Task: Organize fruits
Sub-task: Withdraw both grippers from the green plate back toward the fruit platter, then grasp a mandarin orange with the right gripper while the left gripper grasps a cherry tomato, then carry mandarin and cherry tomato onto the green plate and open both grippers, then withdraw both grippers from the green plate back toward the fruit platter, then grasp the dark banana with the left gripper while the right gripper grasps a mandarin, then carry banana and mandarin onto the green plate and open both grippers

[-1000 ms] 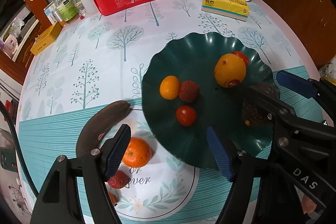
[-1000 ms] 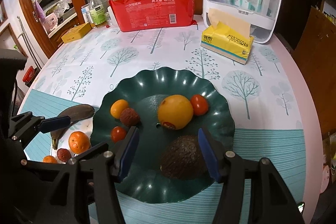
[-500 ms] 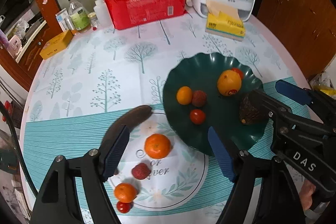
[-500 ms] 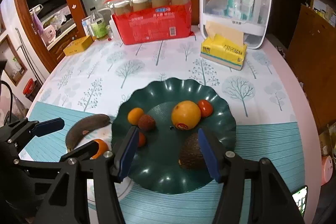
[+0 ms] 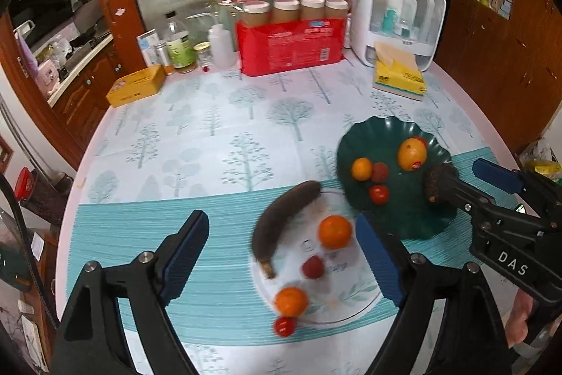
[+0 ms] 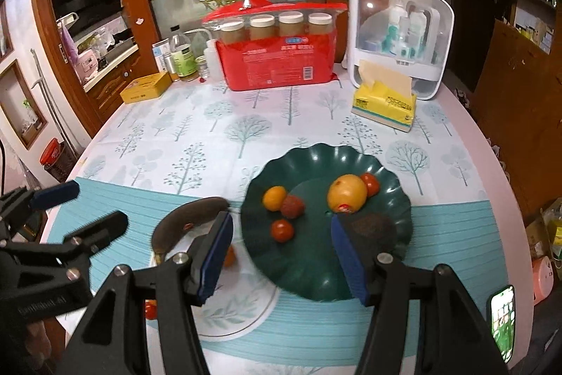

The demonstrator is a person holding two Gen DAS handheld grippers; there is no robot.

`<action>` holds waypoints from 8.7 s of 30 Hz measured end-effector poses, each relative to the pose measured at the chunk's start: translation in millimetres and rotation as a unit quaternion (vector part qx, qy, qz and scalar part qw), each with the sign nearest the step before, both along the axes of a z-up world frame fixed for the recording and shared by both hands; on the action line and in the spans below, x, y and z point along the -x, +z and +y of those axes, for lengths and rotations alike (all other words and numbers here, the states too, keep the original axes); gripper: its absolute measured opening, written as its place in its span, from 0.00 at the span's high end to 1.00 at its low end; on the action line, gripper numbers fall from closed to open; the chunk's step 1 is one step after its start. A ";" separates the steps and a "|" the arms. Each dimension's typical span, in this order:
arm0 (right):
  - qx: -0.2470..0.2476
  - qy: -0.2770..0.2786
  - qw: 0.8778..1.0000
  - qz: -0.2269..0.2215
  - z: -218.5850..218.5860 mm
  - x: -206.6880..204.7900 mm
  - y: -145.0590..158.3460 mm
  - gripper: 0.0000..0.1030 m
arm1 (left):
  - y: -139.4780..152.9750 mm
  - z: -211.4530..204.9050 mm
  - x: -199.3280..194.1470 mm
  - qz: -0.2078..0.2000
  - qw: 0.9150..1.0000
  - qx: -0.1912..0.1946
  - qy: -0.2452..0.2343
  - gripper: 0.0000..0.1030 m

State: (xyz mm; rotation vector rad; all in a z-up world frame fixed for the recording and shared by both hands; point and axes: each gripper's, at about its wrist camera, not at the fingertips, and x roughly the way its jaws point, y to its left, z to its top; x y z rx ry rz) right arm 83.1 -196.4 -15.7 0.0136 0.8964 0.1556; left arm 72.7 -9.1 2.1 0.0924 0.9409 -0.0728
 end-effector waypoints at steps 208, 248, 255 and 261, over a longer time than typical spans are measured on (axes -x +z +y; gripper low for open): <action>-0.096 -0.098 0.975 0.177 75.0 -40.6 -153.7 0.54 | -179.2 37.7 -117.1 0.158 0.976 0.019 -0.150 0.25; -0.124 -0.020 0.988 0.093 43.4 11.3 -87.4 0.58 | -99.0 20.4 -56.1 0.095 0.989 0.056 -0.101 0.71; -0.118 -0.006 0.991 0.060 -7.7 2.8 -35.9 0.58 | -40.5 -31.4 -62.8 0.060 0.991 0.054 -0.108 0.71; -0.099 -0.001 0.995 0.019 -63.1 -22.3 7.1 0.58 | -2.4 -80.1 -82.7 0.032 0.992 0.051 -0.106 0.71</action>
